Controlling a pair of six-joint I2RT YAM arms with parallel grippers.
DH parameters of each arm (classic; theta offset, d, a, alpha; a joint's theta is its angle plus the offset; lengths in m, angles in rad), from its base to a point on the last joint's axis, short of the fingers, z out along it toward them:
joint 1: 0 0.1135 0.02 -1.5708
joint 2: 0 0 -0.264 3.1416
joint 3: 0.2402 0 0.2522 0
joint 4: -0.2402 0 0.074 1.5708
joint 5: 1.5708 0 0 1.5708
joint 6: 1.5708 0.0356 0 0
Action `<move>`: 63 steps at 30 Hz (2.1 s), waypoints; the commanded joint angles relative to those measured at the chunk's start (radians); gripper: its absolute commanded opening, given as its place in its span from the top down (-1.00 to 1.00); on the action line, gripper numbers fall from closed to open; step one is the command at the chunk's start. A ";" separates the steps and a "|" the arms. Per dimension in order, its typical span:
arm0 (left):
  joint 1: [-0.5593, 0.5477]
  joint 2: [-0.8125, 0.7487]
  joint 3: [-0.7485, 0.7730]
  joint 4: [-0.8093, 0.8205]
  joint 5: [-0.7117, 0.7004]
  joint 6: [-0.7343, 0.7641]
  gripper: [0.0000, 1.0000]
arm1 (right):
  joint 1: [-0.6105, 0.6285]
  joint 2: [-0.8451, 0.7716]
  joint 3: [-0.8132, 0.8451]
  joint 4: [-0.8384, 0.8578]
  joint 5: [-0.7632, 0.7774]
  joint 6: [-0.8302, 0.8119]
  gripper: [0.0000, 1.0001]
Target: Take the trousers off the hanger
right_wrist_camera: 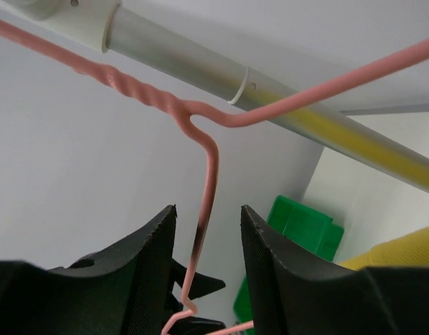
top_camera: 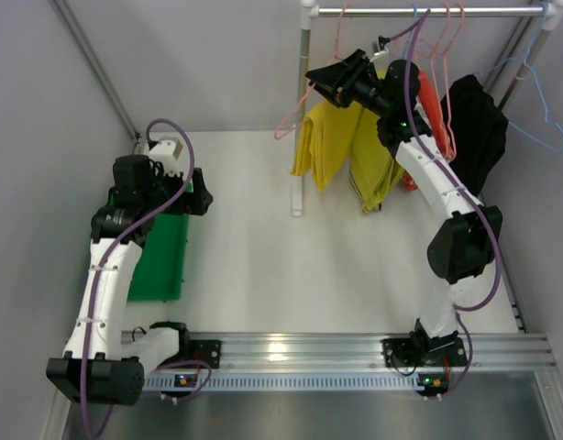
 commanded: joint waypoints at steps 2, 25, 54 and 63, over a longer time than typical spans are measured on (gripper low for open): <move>0.004 -0.003 -0.014 0.044 0.009 0.000 -0.98 | 0.032 0.043 0.075 0.138 0.069 0.084 0.15; 0.004 -0.035 -0.058 0.066 0.016 0.020 -0.98 | 0.055 -0.057 -0.051 0.066 0.099 0.075 0.00; 0.004 -0.056 -0.068 0.133 0.044 -0.012 -0.98 | 0.020 -0.138 0.092 0.191 -0.084 -0.080 1.00; 0.006 -0.073 -0.077 0.227 0.111 -0.035 -0.98 | 0.011 -0.144 0.176 0.211 -0.115 -0.136 1.00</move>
